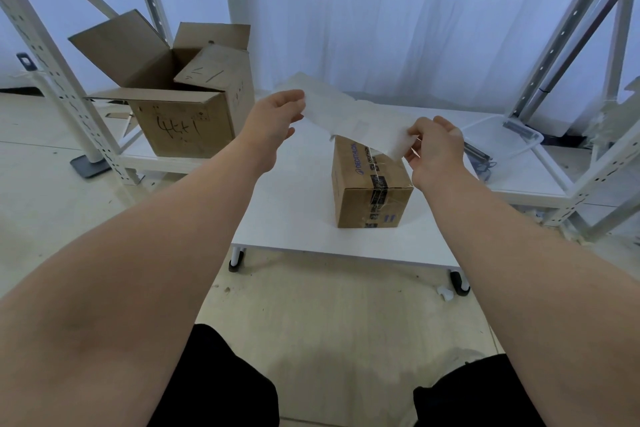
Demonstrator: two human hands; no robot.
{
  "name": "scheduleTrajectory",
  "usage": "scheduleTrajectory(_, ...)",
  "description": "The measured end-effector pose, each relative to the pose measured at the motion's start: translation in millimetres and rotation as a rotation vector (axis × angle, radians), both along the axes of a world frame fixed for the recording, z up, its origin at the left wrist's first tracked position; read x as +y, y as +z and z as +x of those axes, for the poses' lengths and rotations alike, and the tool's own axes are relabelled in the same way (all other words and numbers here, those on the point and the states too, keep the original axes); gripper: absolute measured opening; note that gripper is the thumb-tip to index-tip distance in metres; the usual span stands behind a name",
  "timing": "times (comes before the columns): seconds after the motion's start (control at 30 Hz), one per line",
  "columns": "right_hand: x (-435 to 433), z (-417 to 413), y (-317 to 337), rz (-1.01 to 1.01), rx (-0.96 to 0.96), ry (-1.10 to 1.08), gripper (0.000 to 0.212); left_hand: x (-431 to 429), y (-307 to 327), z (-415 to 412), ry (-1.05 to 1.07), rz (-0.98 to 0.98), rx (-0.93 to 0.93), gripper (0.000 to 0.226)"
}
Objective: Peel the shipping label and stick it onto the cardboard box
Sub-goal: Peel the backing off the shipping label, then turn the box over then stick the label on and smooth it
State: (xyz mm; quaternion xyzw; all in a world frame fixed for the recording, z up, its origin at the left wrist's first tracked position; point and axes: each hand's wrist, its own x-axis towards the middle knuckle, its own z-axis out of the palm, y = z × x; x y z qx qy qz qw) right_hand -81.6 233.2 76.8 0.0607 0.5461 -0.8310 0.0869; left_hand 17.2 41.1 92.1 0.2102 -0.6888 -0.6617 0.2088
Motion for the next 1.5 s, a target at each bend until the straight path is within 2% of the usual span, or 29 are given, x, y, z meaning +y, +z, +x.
scheduleTrajectory(0.43, 9, -3, 3, -0.041, 0.018, -0.061, 0.055, -1, 1, 1, 0.018, -0.045, -0.017, 0.035)
scheduleTrajectory(0.63, 14, -6, 2, -0.046, 0.02, -0.102, 0.054, 0, -2, 3, -0.037, -0.263, -0.089, 0.046)
scheduleTrajectory(0.73, 13, -5, 4, -0.056, 0.037, -0.086, 0.05, 1, -4, 3, -0.016, -0.39, -0.093, 0.036)
scheduleTrajectory(0.87, 5, -4, 10, -0.088, 0.091, -0.017, 0.051, -2, -7, 2, 0.113, -0.541, -0.032, 0.019)
scheduleTrajectory(0.97, -3, -1, 10, -0.068, 0.111, 0.028, 0.052, -10, -15, 3, 0.093, -0.515, -0.037, 0.044)
scheduleTrajectory(1.03, -8, 0, 8, -0.059, 0.102, 0.055, 0.052, -16, -26, 5, 0.057, -0.492, -0.101, 0.068)
scheduleTrajectory(1.1, -15, -1, 4, -0.048, 0.087, 0.069, 0.051, -25, -40, 6, 0.035, -0.474, -0.197, 0.081)
scheduleTrajectory(1.33, -54, -14, -9, -0.156, -0.008, 0.142, 0.056, -61, -95, -13, 0.025, -0.355, -0.424, 0.073)
scheduleTrajectory(1.5, -87, -25, -30, -0.148, -0.049, 0.223, 0.057, -82, -128, -23, 0.028, -0.402, -0.548, 0.077)
